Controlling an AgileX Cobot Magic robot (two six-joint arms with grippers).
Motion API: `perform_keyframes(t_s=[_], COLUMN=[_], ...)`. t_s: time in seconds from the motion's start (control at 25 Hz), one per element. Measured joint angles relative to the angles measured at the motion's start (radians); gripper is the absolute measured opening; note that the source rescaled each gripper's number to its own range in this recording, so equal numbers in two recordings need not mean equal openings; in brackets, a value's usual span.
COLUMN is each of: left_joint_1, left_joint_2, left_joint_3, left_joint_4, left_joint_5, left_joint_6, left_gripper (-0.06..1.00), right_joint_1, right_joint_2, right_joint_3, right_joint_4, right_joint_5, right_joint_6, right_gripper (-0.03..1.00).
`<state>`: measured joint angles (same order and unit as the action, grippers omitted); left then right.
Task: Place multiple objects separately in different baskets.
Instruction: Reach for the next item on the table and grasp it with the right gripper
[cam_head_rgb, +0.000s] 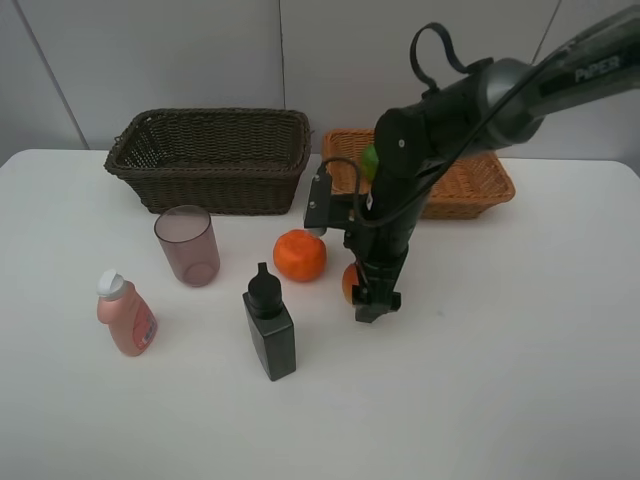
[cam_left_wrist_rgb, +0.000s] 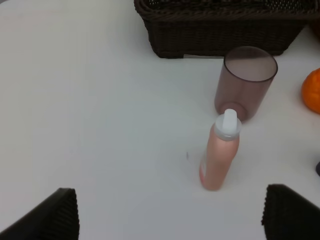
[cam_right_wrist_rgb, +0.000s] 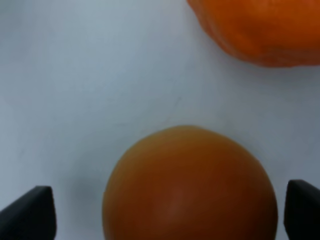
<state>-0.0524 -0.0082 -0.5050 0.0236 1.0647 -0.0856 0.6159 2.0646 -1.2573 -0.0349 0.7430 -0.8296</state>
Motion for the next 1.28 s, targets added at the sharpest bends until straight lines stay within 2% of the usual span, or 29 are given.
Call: perform_keyframes(t_s=[0.68, 0.8, 0.84, 0.92, 0.96, 1.28], left_joint_1=[0.0, 0.0, 0.0, 0.0, 0.0, 0.0], left_joint_2=[0.0, 0.0, 0.0, 0.0, 0.0, 0.0], left_joint_3=[0.0, 0.0, 0.0, 0.0, 0.0, 0.0], left_joint_4=[0.0, 0.0, 0.0, 0.0, 0.0, 0.0], left_joint_5=[0.0, 0.0, 0.0, 0.0, 0.0, 0.0], left_joint_6=[0.0, 0.0, 0.0, 0.0, 0.0, 0.0], left_gripper=[0.96, 0.96, 0.96, 0.96, 0.96, 0.96], right_joint_1=[0.0, 0.0, 0.0, 0.0, 0.0, 0.0], right_joint_2=[0.048, 0.049, 0.05, 0.05, 0.05, 0.05], right_joint_3=[-0.008, -0.008, -0.008, -0.008, -0.008, -0.008], right_joint_4=[0.002, 0.005, 0.006, 0.008, 0.009, 0.009], right_joint_5=[0.003, 0.009, 0.009, 0.008, 0.007, 0.009], right_joint_6=[-0.001, -0.001, -0.001, -0.001, -0.001, -0.001], right_gripper=[0.97, 0.82, 0.72, 0.44, 0.41, 0.41])
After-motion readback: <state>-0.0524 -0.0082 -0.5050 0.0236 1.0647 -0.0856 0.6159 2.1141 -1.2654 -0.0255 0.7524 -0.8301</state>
